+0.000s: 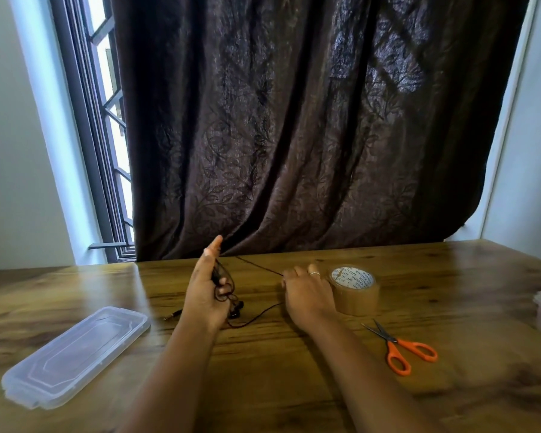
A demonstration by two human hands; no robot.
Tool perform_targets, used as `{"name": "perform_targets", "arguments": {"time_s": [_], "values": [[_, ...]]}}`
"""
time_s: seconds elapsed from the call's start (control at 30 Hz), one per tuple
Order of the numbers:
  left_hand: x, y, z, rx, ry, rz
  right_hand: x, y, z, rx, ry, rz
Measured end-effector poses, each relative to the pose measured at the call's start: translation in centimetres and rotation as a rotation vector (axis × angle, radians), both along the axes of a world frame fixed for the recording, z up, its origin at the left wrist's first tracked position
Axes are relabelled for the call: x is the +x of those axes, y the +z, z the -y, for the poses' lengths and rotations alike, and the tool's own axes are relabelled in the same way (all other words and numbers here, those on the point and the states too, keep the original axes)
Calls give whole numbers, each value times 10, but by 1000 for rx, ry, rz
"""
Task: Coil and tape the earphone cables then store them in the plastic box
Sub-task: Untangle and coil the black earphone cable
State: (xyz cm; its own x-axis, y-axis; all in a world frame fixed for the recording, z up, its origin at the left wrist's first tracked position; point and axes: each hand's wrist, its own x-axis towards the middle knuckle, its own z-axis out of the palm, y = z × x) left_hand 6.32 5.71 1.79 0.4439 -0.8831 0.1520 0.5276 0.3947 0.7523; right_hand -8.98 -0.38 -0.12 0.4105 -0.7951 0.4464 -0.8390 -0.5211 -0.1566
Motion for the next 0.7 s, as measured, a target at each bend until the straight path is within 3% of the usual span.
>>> {"name": "perform_targets", "arguments": {"time_s": [0.17, 0.27, 0.33, 0.4, 0.47, 0.57, 0.7], "values": [[14, -4, 0, -60, -45, -182, -3, 4, 1, 3, -14, 73], [21, -7, 0, 9, 2, -156, -4, 6, 1, -35, -29, 94], [24, -9, -2, 107, 101, 69, -5, 8, 2, -74, -51, 129], [16, -9, -1, 196, 208, 457, -5, 10, 1, -103, -77, 195], [-2, -6, 2, 208, 152, 769, -3, 11, -2, -151, -67, 230], [-24, -7, 10, 211, 84, 1170, 6, 10, -7, -151, 0, 132], [-16, -12, 14, 165, 151, 1134, 3, 14, -6, -126, 20, 141]]}}
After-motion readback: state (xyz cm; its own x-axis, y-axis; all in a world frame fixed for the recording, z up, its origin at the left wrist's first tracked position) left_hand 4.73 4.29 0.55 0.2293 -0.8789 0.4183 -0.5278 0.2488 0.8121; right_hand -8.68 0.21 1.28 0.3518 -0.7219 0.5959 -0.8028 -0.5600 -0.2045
